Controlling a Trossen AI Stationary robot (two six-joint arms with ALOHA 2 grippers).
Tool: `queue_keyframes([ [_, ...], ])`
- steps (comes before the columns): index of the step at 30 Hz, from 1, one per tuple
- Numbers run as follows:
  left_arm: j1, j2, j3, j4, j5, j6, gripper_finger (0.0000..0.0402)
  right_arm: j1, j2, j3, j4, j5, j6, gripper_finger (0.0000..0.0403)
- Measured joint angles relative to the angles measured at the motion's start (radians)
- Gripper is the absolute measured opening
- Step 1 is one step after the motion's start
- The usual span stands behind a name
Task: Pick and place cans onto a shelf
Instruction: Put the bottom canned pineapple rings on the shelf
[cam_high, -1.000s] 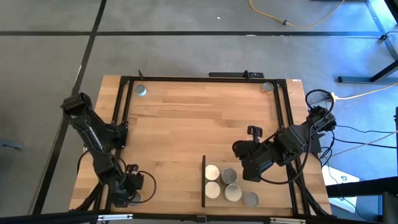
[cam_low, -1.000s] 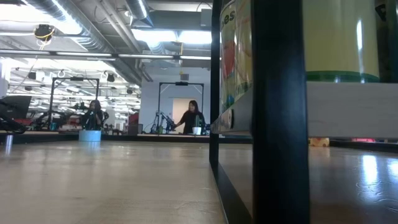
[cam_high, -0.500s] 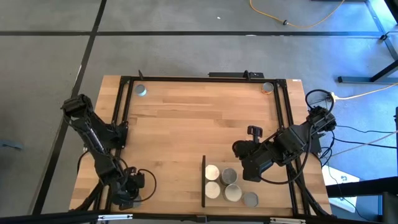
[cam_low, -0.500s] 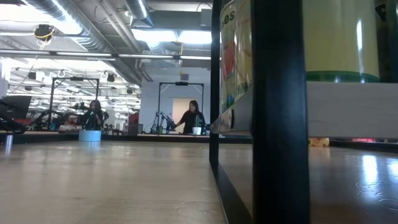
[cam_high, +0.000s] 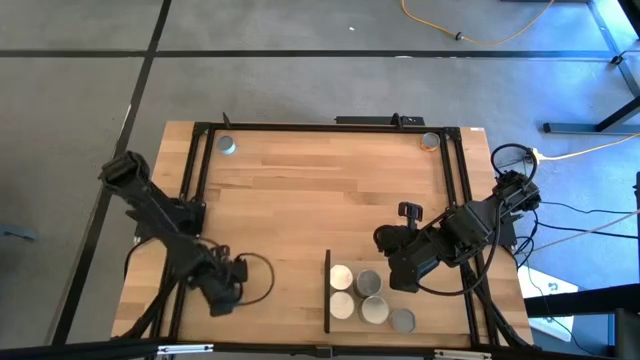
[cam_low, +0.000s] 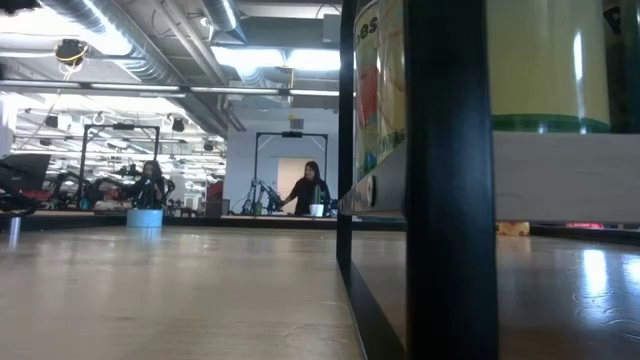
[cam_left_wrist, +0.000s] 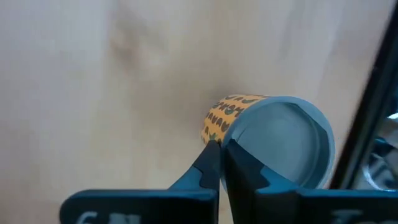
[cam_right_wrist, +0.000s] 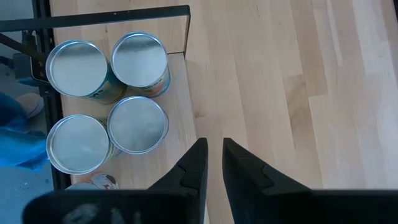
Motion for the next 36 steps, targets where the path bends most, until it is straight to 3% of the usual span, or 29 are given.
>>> queue_keyframes([
  [5, 0.174, -0.024, 0.094, -0.132, -0.055, 0.197, 0.0002, -0.002, -0.017, 0.0, 0.001, -0.001, 0.003, 0.0051],
  [11, 0.452, -0.035, 0.185, -0.132, -0.078, 0.38, 0.0001, -0.003, -0.089, 0.001, 0.002, -0.001, 0.056, 0.0051],
  [18, 0.788, -0.026, 0.229, 0.056, -0.014, 0.571, 0.0001, -0.003, -0.203, 0.001, -0.004, 0.025, 0.078, 0.0051],
  [22, 0.924, 0.018, 0.229, 0.157, 0.031, 0.608, 0.0001, -0.014, -0.261, 0.001, -0.004, 0.056, 0.06, 0.0051],
  [27, 1.019, 0.133, 0.229, 0.254, 0.107, 0.637, 0.0, -0.056, -0.31, 0.001, -0.005, 0.116, 0.016, 0.0051],
  [36, 1.033, 0.393, 0.38, 0.26, 0.129, 0.712, 0.0, -0.144, -0.335, 0.001, -0.004, 0.122, -0.067, 0.0051],
])
